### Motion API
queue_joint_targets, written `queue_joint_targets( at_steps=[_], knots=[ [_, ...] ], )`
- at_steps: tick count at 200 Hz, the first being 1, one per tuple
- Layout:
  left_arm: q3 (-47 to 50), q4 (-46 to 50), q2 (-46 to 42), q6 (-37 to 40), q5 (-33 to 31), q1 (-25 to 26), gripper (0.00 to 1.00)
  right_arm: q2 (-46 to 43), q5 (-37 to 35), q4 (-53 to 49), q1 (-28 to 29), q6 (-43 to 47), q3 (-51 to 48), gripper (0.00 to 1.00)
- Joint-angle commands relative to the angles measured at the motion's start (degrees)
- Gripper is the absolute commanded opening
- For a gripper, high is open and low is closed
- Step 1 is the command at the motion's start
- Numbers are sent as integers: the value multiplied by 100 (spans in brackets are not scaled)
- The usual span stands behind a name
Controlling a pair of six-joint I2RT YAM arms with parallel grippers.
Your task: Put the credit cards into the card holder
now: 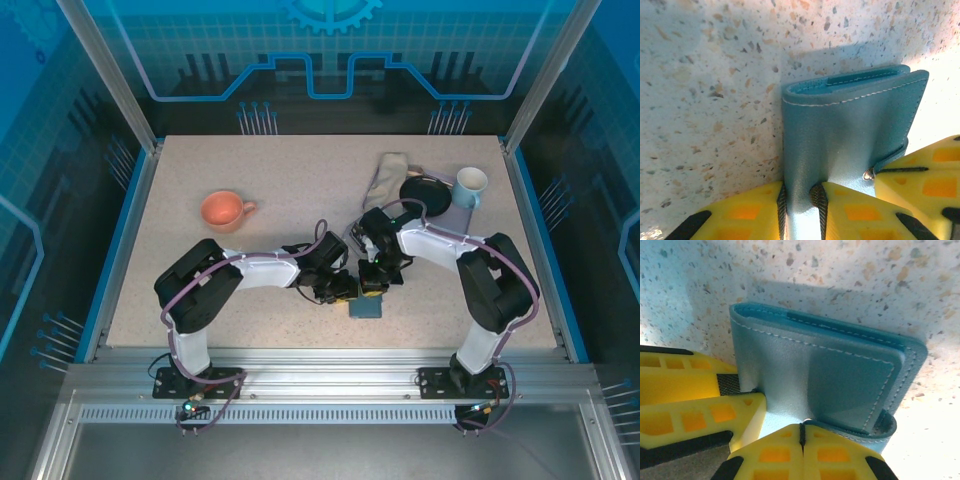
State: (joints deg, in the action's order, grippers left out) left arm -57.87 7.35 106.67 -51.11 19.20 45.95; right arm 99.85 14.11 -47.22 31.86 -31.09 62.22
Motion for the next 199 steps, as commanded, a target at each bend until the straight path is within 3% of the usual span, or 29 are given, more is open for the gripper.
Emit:
queue_joint_targets(
  at_steps=[1, 42, 61, 128, 199],
  knots=[
    [54, 65, 178, -74, 40, 22, 25, 111, 177, 16, 114, -86, 151, 0],
    [80, 72, 157, -76, 28, 1, 25, 148, 38, 22, 163, -158, 160, 0],
    [90, 48, 144, -74, 31, -3, 25, 125, -501, -70, 140, -246, 177, 0],
    [91, 59, 170, -58, 55, -25, 25, -108, -138, 59, 78, -280, 157, 0],
    [144, 34, 152, -66, 49, -28, 25, 34, -617, 108, 84, -488, 151, 0]
  ],
)
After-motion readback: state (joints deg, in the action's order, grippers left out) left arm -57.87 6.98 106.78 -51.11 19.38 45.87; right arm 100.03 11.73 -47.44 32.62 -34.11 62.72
